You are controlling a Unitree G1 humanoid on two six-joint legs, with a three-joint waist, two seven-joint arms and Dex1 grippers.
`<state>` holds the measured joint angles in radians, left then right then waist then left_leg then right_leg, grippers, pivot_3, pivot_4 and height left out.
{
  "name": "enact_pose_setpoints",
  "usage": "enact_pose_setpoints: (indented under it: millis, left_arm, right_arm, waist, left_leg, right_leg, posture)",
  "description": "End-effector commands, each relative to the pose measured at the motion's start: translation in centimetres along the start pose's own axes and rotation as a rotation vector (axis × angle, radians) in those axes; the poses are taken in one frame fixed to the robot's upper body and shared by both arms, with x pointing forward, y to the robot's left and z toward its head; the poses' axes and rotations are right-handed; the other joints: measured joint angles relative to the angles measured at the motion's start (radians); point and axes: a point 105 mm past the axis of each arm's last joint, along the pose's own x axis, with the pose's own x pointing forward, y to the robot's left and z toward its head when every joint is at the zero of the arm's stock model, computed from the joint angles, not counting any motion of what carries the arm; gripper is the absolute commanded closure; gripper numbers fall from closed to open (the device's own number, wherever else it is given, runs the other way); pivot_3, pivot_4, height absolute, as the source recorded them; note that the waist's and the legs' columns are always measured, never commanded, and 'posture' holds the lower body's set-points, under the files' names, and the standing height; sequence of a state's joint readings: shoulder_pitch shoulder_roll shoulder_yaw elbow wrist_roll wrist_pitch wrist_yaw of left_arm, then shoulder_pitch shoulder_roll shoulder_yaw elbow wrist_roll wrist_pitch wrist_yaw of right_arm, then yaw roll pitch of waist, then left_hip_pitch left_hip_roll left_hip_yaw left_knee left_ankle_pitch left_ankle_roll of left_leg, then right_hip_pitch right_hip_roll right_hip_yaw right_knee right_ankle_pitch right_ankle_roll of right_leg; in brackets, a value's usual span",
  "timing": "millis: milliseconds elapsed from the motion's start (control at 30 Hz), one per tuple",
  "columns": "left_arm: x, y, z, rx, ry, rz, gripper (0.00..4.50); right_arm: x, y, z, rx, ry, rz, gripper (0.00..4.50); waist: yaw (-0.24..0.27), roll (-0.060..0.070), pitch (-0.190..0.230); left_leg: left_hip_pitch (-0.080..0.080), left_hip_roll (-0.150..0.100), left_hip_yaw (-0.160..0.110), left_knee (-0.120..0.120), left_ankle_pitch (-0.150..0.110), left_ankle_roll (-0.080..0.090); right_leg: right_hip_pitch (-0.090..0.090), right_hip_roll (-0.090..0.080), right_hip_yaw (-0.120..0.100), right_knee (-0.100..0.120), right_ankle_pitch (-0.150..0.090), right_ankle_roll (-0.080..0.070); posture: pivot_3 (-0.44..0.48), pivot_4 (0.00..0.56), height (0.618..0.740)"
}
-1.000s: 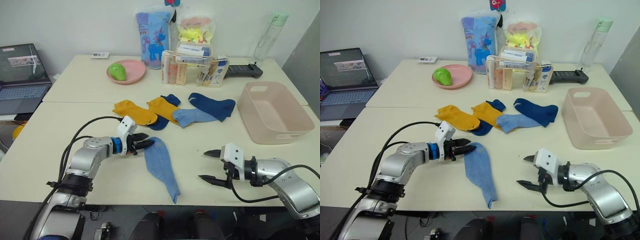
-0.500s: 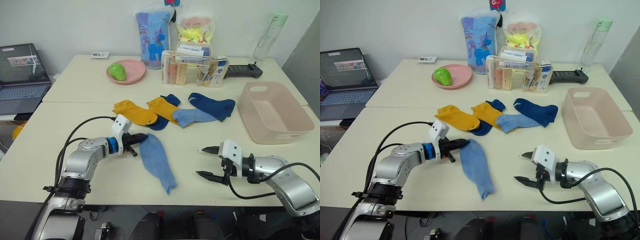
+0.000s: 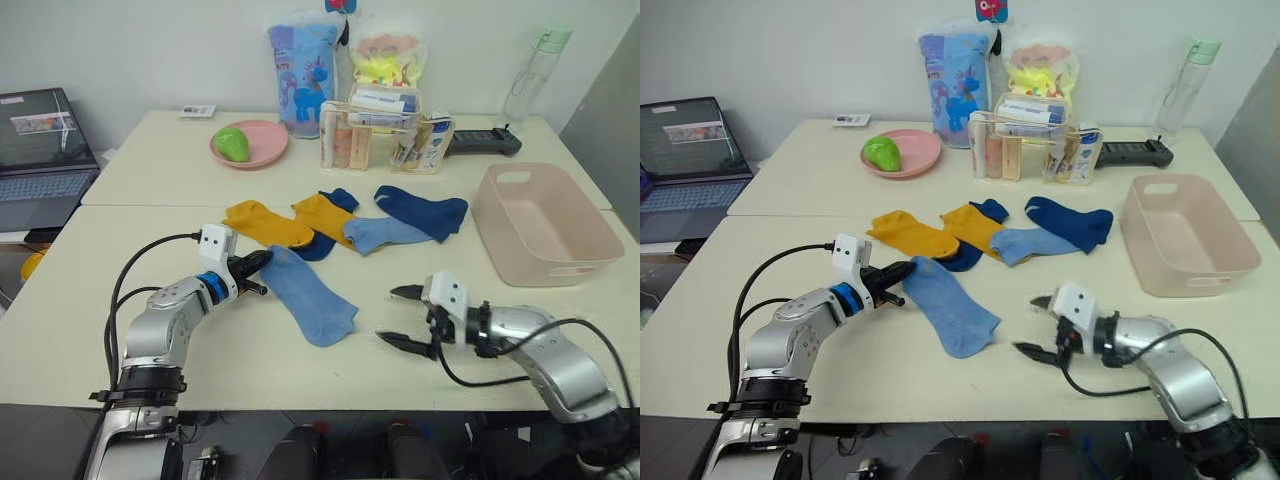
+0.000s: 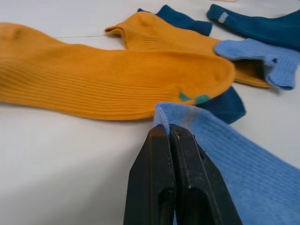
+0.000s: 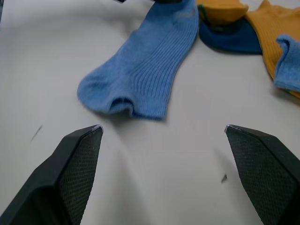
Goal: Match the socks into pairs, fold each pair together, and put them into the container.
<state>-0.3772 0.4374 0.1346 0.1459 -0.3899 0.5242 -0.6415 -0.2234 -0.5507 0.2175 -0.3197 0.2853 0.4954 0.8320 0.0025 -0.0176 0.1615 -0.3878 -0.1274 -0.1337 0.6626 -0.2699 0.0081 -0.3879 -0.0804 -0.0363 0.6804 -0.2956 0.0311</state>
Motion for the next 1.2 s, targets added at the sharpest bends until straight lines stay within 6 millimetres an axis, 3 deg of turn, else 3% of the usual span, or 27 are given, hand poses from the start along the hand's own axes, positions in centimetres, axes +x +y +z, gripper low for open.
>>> enact_pose_setpoints:
  millis: [33,100,233,533,667,867,1133,1200]
  left_arm:
    - [-0.4,-0.3,0.8,0.019,-0.019,-0.008,4.46]
    - [-0.5,-0.3,0.9,0.018,-0.018,-0.007,4.46]
    - [-0.7,-0.5,0.8,0.022,-0.011,-0.009,4.5]
    - [-1.1,-0.3,0.6,0.023,-0.003,0.005,4.5]
    - [-1.4,-0.3,0.5,0.019,-0.002,0.009,4.5]
    - [-3.0,-1.0,0.0,0.007,0.0,0.007,4.5]
    - [-3.8,-6.4,-2.8,-0.118,-0.024,-0.019,4.5]
    - [-3.5,-7.3,-3.1,-0.151,-0.024,-0.03,4.5]
  right_arm:
    - [1.1,0.8,0.4,-0.036,-0.005,0.056,0.0]
    - [1.7,1.4,0.3,-0.051,-0.002,0.089,0.0]
    - [3.0,1.6,-0.1,0.002,-0.007,0.114,1.31]
    - [3.3,1.8,-0.8,0.006,0.006,0.134,4.45]
    - [3.3,1.7,-1.1,0.003,0.019,0.139,4.45]
    - [1.2,1.3,-1.4,0.02,0.04,0.135,4.45]
    - [-4.5,-0.2,-2.6,0.093,0.196,0.11,4.45]
    - [-4.9,-0.9,-2.6,0.098,0.208,0.078,4.45]
  waist:
    - [-0.002,0.0,0.0]
    - [-0.001,0.0,0.0]
    - [-0.003,0.0,0.0]
    - [-0.003,0.0,0.0]
    - [-0.003,0.0,0.0]
    - [-0.003,0.0,0.0]
    - [0.009,0.0,0.0]
    - [0.012,0.0,0.0]
  left_leg:
    - [0.0,0.0,0.0,0.0,0.0,0.0]
    - [0.0,0.0,0.0,0.0,0.0,0.0]
    - [0.0,0.0,0.0,0.0,0.0,0.0]
    - [0.0,0.0,0.0,0.0,0.0,0.0]
    - [0.0,0.0,0.0,0.0,0.0,0.0]
    - [0.0,0.0,0.0,0.0,0.0,0.0]
    - [0.0,0.0,0.0,0.0,0.0,0.001]
    - [0.0,0.0,0.0,0.0,0.0,0.001]
  right_leg:
    - [0.0,0.0,0.0,0.0,0.0,0.0]
    - [0.0,0.0,0.0,-0.001,0.0,0.0]
    - [0.0,0.0,0.0,0.0,0.0,0.0]
    - [0.0,0.0,0.0,0.0,0.0,0.0]
    - [0.0,0.0,0.0,0.0,0.0,0.0]
    - [0.0,0.0,0.0,0.0,0.0,0.0]
    - [0.001,0.0,0.0,-0.001,0.0,0.0]
    - [0.001,0.0,0.0,-0.001,0.0,0.0]
  posture:
    - [0.0,0.15,0.74]
    - [0.0,0.15,0.74]
    - [0.0,0.15,0.74]
    - [0.0,0.15,0.74]
    - [0.0,0.15,0.74]
    - [0.0,0.15,0.74]
    - [0.0,0.15,0.74]
    - [0.0,0.15,0.74]
